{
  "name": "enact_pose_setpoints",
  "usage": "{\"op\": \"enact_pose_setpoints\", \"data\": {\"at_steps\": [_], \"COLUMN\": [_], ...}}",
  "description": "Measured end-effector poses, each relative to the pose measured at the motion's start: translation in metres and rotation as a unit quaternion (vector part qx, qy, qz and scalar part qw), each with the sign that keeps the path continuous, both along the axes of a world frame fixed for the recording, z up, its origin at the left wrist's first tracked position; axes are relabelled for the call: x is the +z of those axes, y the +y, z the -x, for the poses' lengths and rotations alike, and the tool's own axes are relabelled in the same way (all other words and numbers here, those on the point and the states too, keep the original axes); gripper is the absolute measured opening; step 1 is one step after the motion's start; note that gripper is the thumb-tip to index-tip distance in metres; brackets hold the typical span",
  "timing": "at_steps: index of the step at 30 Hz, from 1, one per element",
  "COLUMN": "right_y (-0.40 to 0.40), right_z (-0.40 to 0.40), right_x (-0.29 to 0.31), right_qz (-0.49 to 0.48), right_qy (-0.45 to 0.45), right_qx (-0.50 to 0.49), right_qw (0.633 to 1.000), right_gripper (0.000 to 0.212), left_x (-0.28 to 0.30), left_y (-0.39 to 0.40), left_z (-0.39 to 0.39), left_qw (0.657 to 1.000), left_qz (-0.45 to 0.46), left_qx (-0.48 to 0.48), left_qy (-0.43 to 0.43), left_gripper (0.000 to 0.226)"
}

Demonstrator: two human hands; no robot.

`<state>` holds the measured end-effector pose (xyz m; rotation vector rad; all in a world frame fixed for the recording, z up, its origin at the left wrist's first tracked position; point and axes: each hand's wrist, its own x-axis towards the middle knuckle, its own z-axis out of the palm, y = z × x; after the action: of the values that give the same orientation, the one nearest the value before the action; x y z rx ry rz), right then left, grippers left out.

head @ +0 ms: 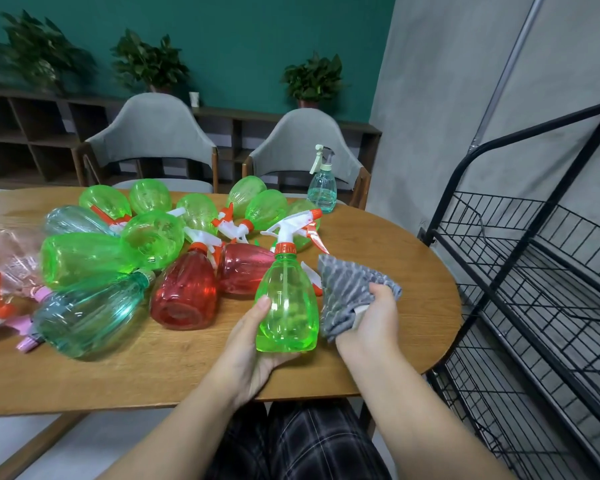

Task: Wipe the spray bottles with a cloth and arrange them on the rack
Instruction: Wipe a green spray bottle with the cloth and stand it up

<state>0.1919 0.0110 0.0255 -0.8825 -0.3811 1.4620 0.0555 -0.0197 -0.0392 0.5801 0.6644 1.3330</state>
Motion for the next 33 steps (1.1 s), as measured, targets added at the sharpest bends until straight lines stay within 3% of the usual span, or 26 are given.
{"op": "enact_pose_setpoints", "data": {"at_steps": [2, 4, 7, 9, 19, 22, 24, 26, 28, 29, 31, 33], "right_y": [0.000, -0.006, -0.015, -0.016, -0.016, -0.020, -0.025, -0.028, -0.021, -0.015, -0.005, -0.001], "right_z": [0.009, 0.019, 0.024, 0.020, 0.006, 0.010, 0.010, 0.006, -0.001, -0.004, -0.007, -0.001], "right_x": [0.000, -0.006, -0.013, -0.015, -0.037, -0.041, -0.037, -0.024, -0.015, -0.014, -0.012, -0.005], "right_qz": [-0.035, -0.097, -0.287, -0.358, -0.465, -0.494, -0.484, -0.403, -0.233, -0.156, -0.086, -0.090], "right_qy": [-0.066, -0.205, -0.387, -0.453, -0.424, -0.425, -0.385, -0.264, -0.096, -0.033, 0.030, 0.005], "right_qx": [0.013, 0.041, 0.098, 0.121, 0.087, 0.079, 0.108, 0.137, 0.110, 0.082, 0.048, 0.042], "right_qw": [0.997, 0.973, 0.871, 0.807, 0.772, 0.754, 0.778, 0.866, 0.962, 0.984, 0.995, 0.995], "right_gripper": [0.026, 0.044, 0.038, 0.043, 0.029, 0.030, 0.030, 0.030, 0.029, 0.031, 0.034, 0.036], "left_x": [0.003, 0.003, 0.004, 0.003, 0.004, 0.002, 0.001, -0.001, 0.001, 0.002, 0.005, 0.004], "left_y": [-0.003, -0.003, -0.003, -0.002, -0.001, -0.001, -0.001, 0.000, -0.001, -0.001, -0.003, -0.003], "left_z": [-0.001, -0.002, -0.002, -0.001, -0.001, 0.000, 0.000, 0.000, 0.000, 0.000, 0.000, 0.000], "left_qw": [1.000, 1.000, 1.000, 1.000, 0.999, 1.000, 1.000, 1.000, 0.999, 0.999, 0.999, 1.000], "left_qz": [0.004, 0.003, -0.011, -0.010, 0.018, 0.025, 0.026, 0.019, 0.022, 0.023, 0.025, 0.021], "left_qx": [0.001, -0.001, 0.003, 0.005, 0.003, -0.002, -0.006, 0.010, 0.020, 0.024, 0.025, 0.020], "left_qy": [0.006, 0.016, 0.019, 0.022, 0.035, 0.008, 0.006, 0.004, -0.013, -0.021, -0.020, -0.007], "left_gripper": [0.048, 0.041, 0.046, 0.049, 0.067, 0.094, 0.109, 0.107, 0.086, 0.070, 0.051, 0.044]}}
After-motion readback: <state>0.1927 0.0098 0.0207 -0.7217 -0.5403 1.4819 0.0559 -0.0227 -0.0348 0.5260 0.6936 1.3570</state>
